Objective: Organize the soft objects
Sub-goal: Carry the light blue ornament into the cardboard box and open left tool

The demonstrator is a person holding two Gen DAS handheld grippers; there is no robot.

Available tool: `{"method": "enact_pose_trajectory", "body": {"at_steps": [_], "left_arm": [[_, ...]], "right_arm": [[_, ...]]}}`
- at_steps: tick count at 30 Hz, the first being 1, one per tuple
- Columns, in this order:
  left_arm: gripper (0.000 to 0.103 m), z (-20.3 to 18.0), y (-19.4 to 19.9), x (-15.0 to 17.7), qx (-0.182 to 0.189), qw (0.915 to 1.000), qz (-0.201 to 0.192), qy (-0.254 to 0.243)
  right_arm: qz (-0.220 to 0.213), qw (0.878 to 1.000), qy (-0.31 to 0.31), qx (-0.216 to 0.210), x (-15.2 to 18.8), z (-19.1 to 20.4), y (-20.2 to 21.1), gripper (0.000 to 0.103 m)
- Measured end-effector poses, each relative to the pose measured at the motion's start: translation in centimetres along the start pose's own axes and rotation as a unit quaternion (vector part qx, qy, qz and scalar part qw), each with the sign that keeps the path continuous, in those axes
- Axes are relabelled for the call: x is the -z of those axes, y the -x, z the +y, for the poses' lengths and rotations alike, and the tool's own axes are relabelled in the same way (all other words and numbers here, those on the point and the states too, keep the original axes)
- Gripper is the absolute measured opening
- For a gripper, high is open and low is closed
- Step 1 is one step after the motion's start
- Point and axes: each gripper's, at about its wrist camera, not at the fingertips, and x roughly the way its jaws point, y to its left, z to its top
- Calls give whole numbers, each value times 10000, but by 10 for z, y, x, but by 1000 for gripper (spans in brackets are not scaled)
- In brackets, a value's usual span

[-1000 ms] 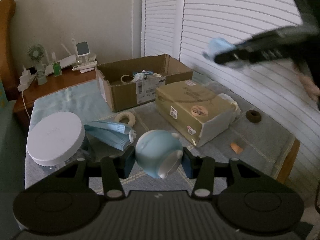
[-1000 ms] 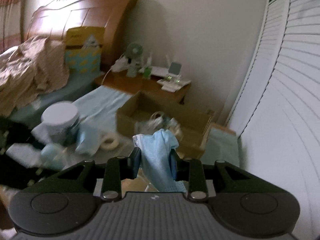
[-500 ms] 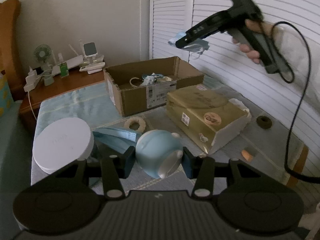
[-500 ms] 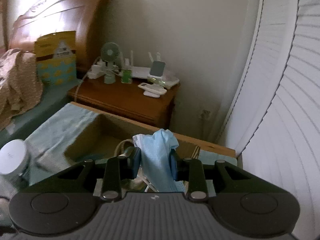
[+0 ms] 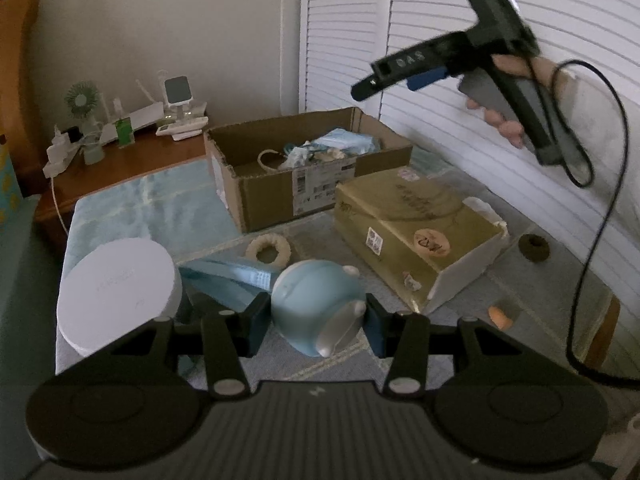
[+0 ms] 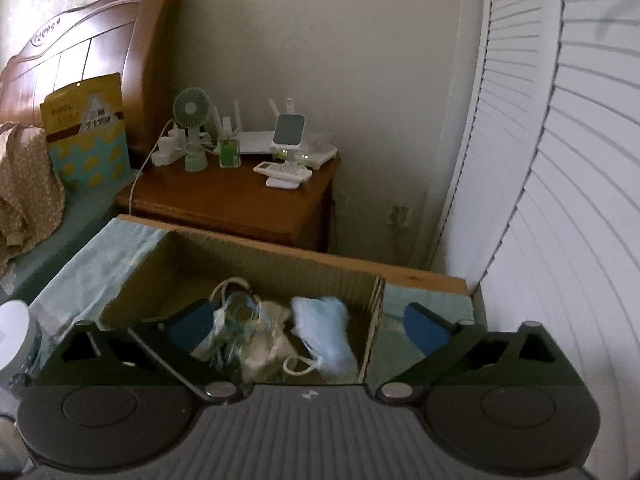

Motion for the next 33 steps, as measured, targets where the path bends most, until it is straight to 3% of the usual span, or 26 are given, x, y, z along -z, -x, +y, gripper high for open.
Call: {"method": "enact_pose_trajectory", "body": {"at_steps": [9, 18, 26, 33], "left_arm": [[48, 4, 1, -26, 88, 10000, 16, 14], [48, 13, -12, -76, 44, 9999, -61, -112], [48, 24, -55, -134, -142, 9992, -151, -350], [50, 32, -101, -162, -284, 9994, -30, -208]], "right_arm": [[50, 10000, -67, -23, 40, 18, 46, 103], [-91, 9992, -349, 143, 84, 34, 90, 103], [-180, 9987, -315, 358, 99, 39, 110, 103], [-234, 9979, -409, 454, 104, 31, 121, 103]]}}
